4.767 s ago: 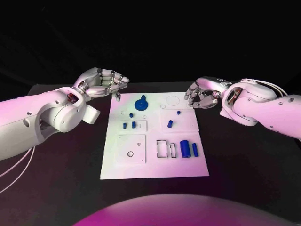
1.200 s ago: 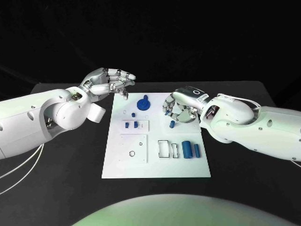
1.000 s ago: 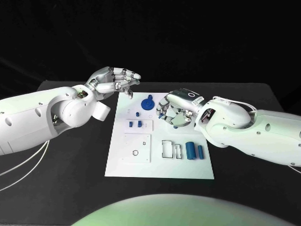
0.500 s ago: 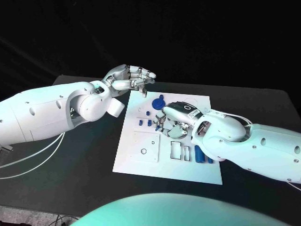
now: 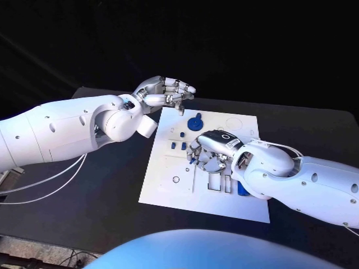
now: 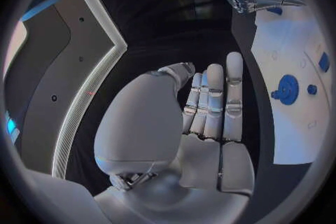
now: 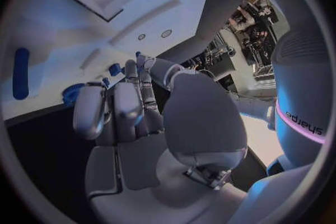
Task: Assemble the parts on the task board
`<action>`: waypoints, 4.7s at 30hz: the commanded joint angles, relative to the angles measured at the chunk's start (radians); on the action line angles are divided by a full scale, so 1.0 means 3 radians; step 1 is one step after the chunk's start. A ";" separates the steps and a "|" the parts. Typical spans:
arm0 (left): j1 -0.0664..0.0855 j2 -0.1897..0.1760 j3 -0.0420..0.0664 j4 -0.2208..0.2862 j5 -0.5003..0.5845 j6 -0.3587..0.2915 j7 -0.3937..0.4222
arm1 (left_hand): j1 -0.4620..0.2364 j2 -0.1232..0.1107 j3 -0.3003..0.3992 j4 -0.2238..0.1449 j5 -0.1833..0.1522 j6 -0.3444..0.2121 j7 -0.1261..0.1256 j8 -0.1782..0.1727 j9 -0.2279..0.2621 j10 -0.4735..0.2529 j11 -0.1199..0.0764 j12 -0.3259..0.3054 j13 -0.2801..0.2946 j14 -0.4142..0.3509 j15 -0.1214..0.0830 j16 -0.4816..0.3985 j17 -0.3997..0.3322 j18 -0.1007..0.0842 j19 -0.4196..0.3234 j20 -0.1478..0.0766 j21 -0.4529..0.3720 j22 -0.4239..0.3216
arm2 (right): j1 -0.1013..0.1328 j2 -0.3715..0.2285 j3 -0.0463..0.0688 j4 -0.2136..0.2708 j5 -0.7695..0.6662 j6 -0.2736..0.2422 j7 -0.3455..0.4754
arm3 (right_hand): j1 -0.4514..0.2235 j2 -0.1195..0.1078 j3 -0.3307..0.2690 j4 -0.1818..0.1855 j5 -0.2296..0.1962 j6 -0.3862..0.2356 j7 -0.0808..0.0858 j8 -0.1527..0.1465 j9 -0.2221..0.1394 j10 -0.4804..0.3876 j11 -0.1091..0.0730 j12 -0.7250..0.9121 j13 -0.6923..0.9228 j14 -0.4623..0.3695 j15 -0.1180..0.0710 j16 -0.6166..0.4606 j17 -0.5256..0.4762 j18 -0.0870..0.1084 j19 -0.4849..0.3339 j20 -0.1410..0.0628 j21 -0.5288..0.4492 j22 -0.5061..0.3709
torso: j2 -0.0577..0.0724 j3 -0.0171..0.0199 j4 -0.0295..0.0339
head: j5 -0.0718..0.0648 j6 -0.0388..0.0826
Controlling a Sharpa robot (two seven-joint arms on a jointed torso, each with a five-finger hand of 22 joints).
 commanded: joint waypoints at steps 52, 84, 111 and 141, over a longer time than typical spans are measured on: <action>0.0002 0.0028 0.0002 -0.0024 0.0013 0.0081 -0.0012 | -0.0115 0.0005 0.0039 0.0008 -0.0015 -0.0043 0.0012 0.0030 0.0006 -0.0034 -0.0002 -0.0025 -0.0007 -0.0007 0.0034 -0.0013 0.0011 0.0046 -0.0016 0.0020 0.0020 0.0004 | -0.0131 0.0187 -0.0012 -0.0186 -0.0162 0.0258 -0.0152 | -0.0020 0.0036 0.0025 -0.0002 -0.0005 -0.0009 0.0017 0.0014 0.0018 0.0146 -0.0133 0.0013 0.0013 -0.0013 -0.0009 -0.0021 -0.0020 -0.0053 -0.0014 -0.0003 -0.0022 -0.0008 | 0.0003 -0.0002 0.0005 | 0.0047 0.0000; 0.0001 0.0028 0.0002 -0.0030 0.0013 0.0098 -0.0029 | -0.0127 0.0007 0.0049 -0.0001 -0.0016 -0.0048 0.0012 0.0037 0.0008 -0.0042 0.0000 -0.0030 -0.0009 -0.0010 0.0035 -0.0015 0.0013 0.0047 -0.0017 0.0022 0.0018 0.0003 | -0.0145 0.0184 -0.0021 -0.0144 -0.0132 0.0254 -0.0170 | -0.0143 -0.0031 -0.0098 0.0039 0.0055 -0.0210 0.0069 -0.0066 0.0046 -0.0016 -0.0076 -0.0063 0.0044 -0.0050 0.0038 -0.0086 -0.0127 -0.0018 -0.0129 0.0036 -0.0172 -0.0139 | 0.0001 -0.0001 0.0004 | 0.0048 0.0000; 0.0001 0.0011 0.0001 -0.0033 0.0013 0.0118 -0.0045 | -0.0132 0.0004 0.0050 -0.0002 -0.0016 -0.0051 0.0013 0.0038 0.0008 -0.0047 0.0001 -0.0032 -0.0010 -0.0011 0.0036 -0.0016 0.0014 0.0047 -0.0017 0.0023 0.0018 0.0003 | -0.0043 -0.0243 -0.0007 0.0216 -0.0114 0.0045 -0.0262 | -0.0230 -0.0206 -0.0178 0.0091 0.0118 -0.0557 0.0120 -0.0251 0.0022 -0.0335 0.0001 -0.0080 0.0021 -0.0086 0.0106 -0.0079 -0.0173 0.0011 -0.0208 0.0108 -0.0307 -0.0235 | -0.0004 -0.0004 -0.0003 | 0.0015 0.0000; -0.0004 0.0025 -0.0002 -0.0077 0.0013 0.0184 -0.0064 | -0.0149 0.0006 0.0058 -0.0010 -0.0018 -0.0063 0.0014 0.0045 0.0010 -0.0053 0.0003 -0.0033 -0.0009 -0.0015 0.0039 -0.0019 0.0016 0.0047 -0.0019 0.0026 0.0015 0.0001 | 0.0262 -0.0691 0.0025 0.0036 0.0181 0.0430 -0.0354 | 0.0072 -0.0109 -0.0966 0.0327 0.0112 -0.0716 0.0122 -0.0450 0.0011 -0.0936 0.0087 0.0075 -0.0282 -0.0107 0.0178 -0.0023 -0.0249 0.0026 -0.0192 0.0174 -0.0455 -0.0307 | 0.0003 -0.0004 0.0005 | -0.0111 0.0000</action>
